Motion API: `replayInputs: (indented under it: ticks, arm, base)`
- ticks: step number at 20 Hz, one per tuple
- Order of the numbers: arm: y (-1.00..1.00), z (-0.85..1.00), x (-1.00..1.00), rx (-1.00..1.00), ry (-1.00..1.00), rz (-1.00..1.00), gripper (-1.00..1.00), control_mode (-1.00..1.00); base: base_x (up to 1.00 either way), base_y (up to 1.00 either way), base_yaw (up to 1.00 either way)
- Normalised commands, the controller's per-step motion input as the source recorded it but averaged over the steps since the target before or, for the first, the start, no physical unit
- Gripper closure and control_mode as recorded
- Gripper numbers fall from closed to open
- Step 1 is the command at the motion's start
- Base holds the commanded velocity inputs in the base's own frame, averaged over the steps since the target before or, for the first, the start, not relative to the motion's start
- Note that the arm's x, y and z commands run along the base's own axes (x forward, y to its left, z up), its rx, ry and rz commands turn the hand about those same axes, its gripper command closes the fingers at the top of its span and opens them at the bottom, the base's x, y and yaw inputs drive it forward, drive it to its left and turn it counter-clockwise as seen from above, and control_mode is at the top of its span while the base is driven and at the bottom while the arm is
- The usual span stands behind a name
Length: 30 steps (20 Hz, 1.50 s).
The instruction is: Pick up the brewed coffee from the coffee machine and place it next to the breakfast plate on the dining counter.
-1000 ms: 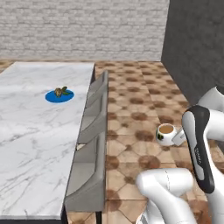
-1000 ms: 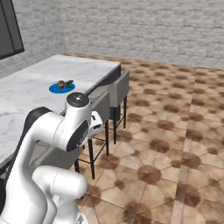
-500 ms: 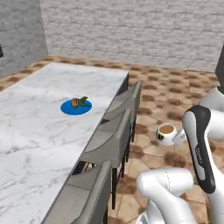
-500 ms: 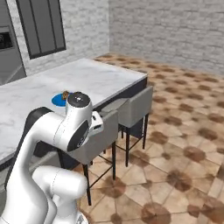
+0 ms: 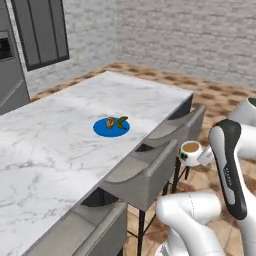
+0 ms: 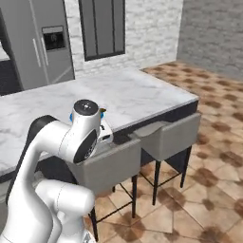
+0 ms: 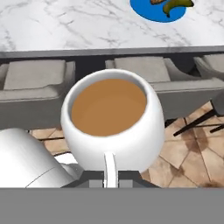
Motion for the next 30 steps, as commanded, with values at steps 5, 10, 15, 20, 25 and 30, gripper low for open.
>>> replayInputs:
  ticks: [5, 10, 15, 20, 25, 30]
  arm:
    - [0.0, 0.0, 0.0, 0.0, 0.0, 0.0, 1.0, 1.0]
    - [0.0, 0.0, 0.0, 0.0, 0.0, 0.0, 1.0, 1.0]
    - [0.0, 0.0, 0.0, 0.0, 0.0, 0.0, 1.0, 1.0]
    - [0.0, 0.0, 0.0, 0.0, 0.0, 0.0, 1.0, 1.0]
    - [0.0, 0.0, 0.0, 0.0, 0.0, 0.0, 1.0, 1.0]
    - [0.0, 0.0, 0.0, 0.0, 0.0, 0.0, 1.0, 1.0]
  base:
    - [0.74, -0.53, 0.55]
    - [0.64, -0.81, 0.6]
    - [0.3, -0.95, 0.58]
    - [0.0, -0.99, 0.46]
    - [0.33, -0.61, 0.43]
    - [0.61, -0.35, 0.39]
